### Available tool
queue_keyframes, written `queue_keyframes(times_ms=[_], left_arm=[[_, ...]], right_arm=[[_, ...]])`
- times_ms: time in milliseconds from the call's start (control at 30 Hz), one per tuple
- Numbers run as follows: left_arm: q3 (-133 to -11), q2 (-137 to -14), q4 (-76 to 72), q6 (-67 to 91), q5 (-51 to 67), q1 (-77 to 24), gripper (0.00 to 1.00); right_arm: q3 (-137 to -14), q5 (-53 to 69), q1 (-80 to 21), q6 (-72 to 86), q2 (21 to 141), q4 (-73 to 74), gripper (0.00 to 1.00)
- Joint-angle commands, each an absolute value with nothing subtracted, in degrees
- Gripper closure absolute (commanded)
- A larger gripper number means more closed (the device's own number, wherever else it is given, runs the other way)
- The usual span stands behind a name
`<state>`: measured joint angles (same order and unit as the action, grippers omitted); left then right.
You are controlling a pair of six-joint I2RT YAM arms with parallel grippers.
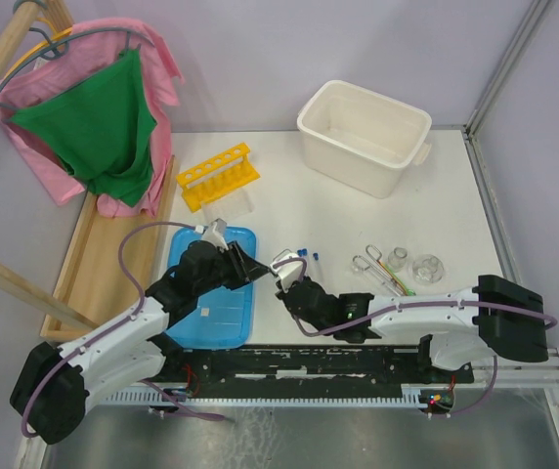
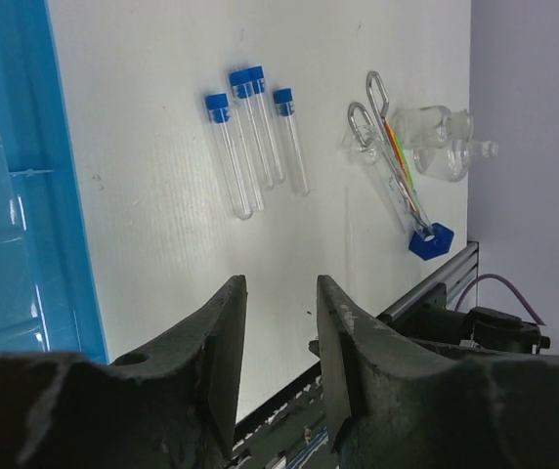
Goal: Organize the chemistry lab equipment
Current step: Pick up the test tube at the center of the board.
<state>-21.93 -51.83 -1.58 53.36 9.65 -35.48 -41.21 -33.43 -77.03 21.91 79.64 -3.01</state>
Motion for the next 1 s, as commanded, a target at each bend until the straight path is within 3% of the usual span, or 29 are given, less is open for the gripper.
queue_keyframes(times_ms=[0, 967], left_arm=[[-21.8, -49.1, -6.0, 56.2, 11.0, -35.7, 0.58], [-21.3, -51.9, -7.8, 56.8, 11.6, -38.0, 0.6]], right_arm=[[-43.0, -35.3, -77.8, 21.2, 80.1, -5.5, 0.93], [-44.2, -35.8, -78.2, 20.6, 82.8, -6.4, 0.92]])
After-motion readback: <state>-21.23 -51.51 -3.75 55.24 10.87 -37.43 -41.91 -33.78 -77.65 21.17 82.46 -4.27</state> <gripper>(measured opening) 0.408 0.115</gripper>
